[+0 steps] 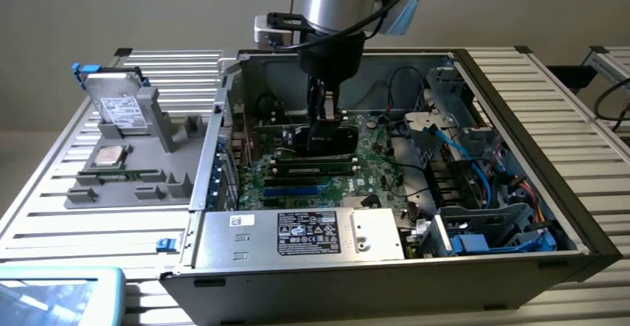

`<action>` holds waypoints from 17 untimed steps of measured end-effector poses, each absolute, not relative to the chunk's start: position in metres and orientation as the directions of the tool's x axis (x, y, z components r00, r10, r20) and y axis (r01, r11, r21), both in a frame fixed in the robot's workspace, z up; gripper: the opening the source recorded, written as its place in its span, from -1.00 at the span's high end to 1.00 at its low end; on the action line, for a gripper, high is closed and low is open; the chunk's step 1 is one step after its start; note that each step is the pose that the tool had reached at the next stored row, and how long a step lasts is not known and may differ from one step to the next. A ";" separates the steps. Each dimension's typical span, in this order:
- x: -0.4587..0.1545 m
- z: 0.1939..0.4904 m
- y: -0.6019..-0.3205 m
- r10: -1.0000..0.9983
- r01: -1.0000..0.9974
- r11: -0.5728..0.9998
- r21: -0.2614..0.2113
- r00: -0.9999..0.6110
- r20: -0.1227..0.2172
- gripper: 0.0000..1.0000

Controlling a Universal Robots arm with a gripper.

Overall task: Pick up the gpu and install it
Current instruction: 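Insert the gpu into the slot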

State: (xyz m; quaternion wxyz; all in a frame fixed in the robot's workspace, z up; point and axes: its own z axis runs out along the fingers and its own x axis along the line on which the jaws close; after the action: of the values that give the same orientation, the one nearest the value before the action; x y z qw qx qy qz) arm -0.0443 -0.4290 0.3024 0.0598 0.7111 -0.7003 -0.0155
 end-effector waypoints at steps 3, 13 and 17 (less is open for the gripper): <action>-0.044 0.298 -0.432 -0.998 -0.994 -0.008 0.107 0.014 0.056 0.44; -0.045 0.287 -0.443 -0.999 -0.994 0.018 0.109 -0.015 0.031 0.44; -0.047 0.284 -0.447 -0.999 -0.993 0.021 0.112 -0.018 0.026 0.44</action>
State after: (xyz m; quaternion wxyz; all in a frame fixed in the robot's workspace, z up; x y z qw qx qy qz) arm -0.0468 -0.4472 0.2841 0.0485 0.6989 -0.7129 -0.0310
